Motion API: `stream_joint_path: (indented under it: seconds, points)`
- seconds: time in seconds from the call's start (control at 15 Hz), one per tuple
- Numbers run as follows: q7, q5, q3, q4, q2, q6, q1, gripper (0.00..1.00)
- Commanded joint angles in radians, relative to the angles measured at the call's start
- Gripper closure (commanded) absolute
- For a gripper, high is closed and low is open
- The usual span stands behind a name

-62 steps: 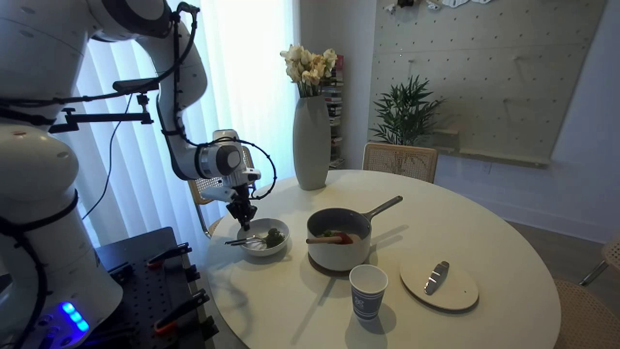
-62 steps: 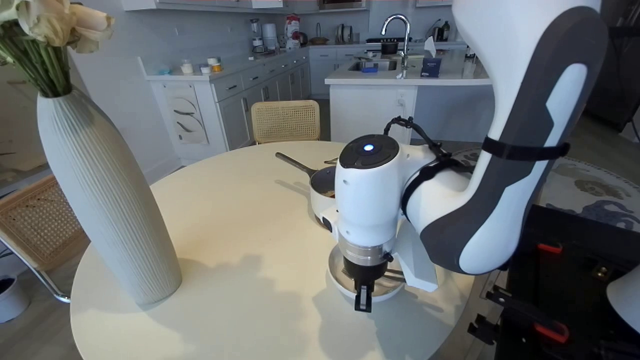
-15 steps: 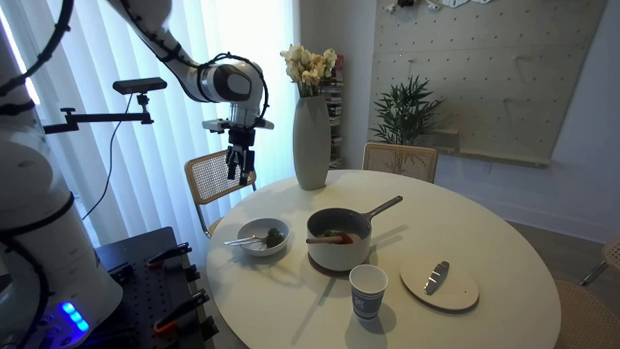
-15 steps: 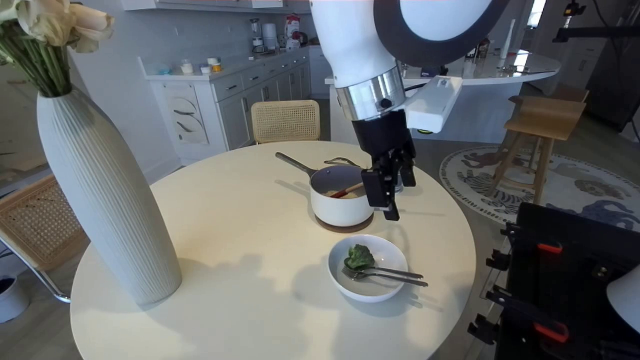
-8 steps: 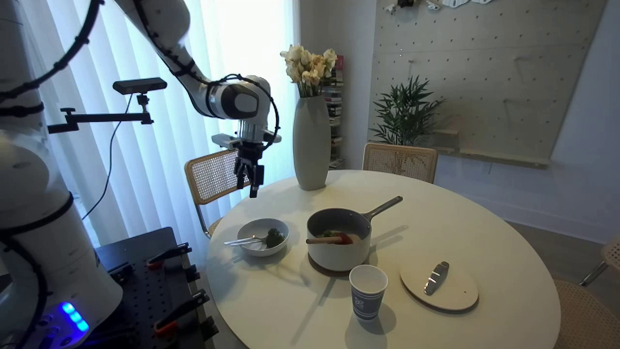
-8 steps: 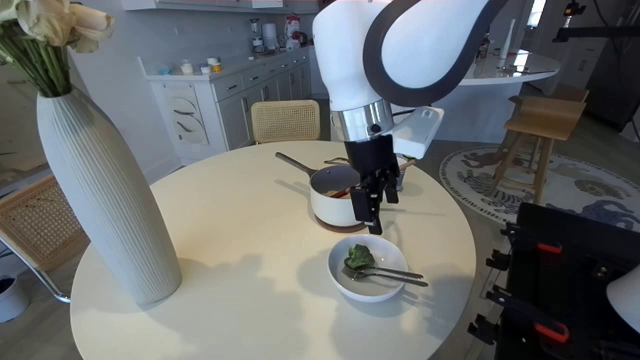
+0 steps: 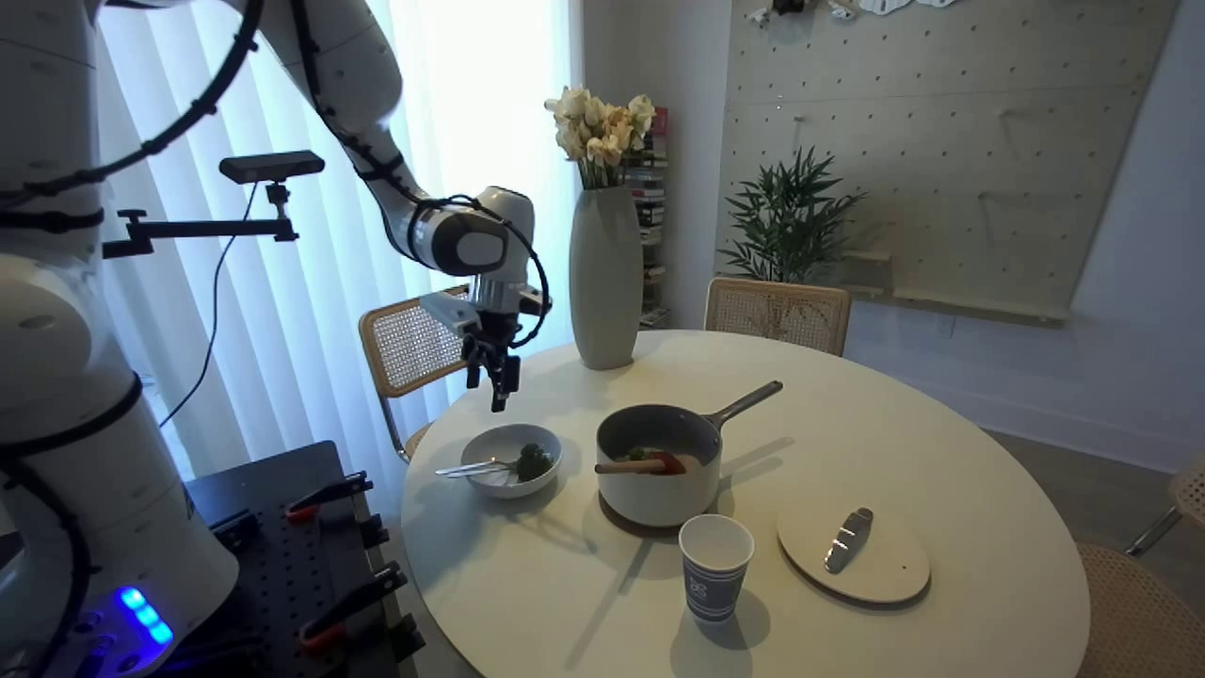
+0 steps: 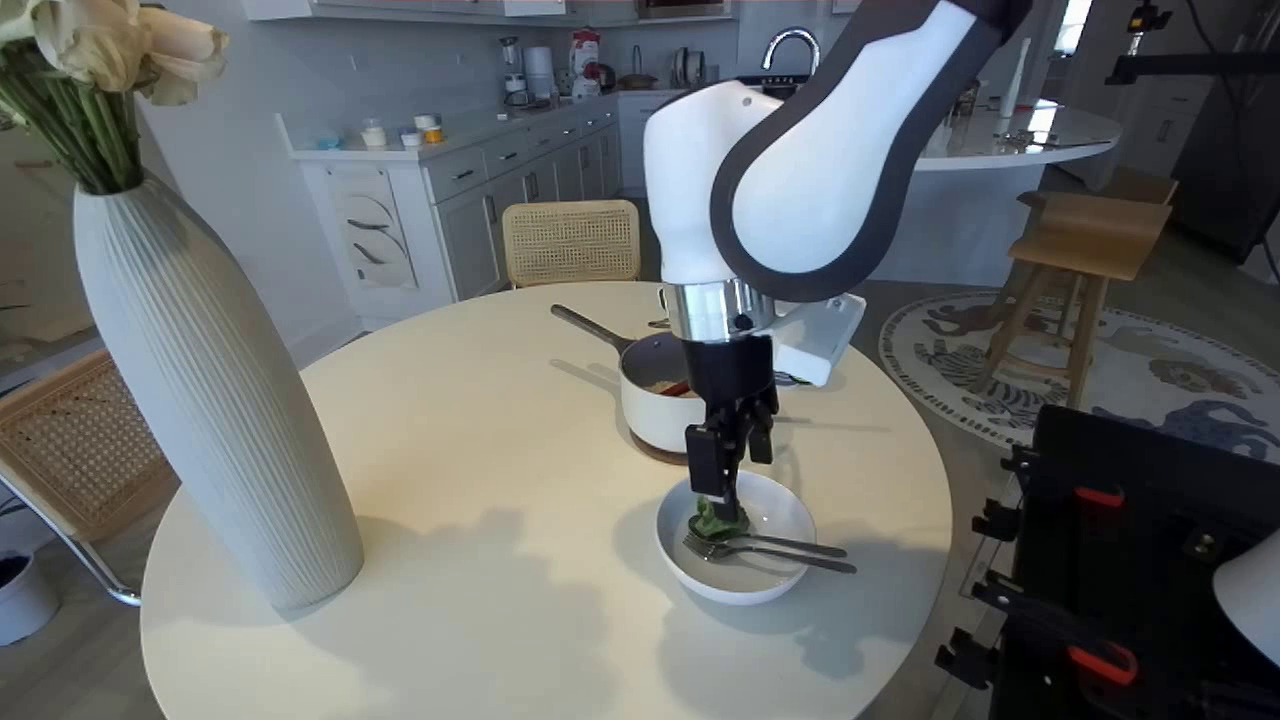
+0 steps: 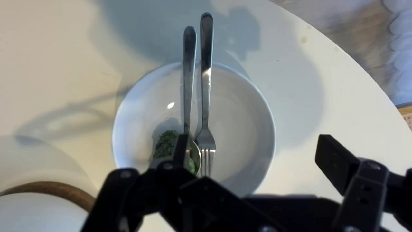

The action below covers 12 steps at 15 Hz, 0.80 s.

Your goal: Move the white bowl to the left, remove the fork and then the spoon from the bowl and place them on the table, move the blue cup to the left

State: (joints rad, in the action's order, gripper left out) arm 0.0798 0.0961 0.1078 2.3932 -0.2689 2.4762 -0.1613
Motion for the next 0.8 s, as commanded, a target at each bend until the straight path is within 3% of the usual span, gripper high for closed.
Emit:
stream_joint_path:
  seconds: [0.0,0.4,0.73]
  points:
    - [-0.073,0.052,0.036,0.013,-0.022,0.031,0.028,0.0]
    - [-0.123,0.083,0.053,0.043,-0.049,0.053,0.05,0.0]
    - [-0.118,0.083,0.055,0.057,-0.075,0.078,0.059,0.19]
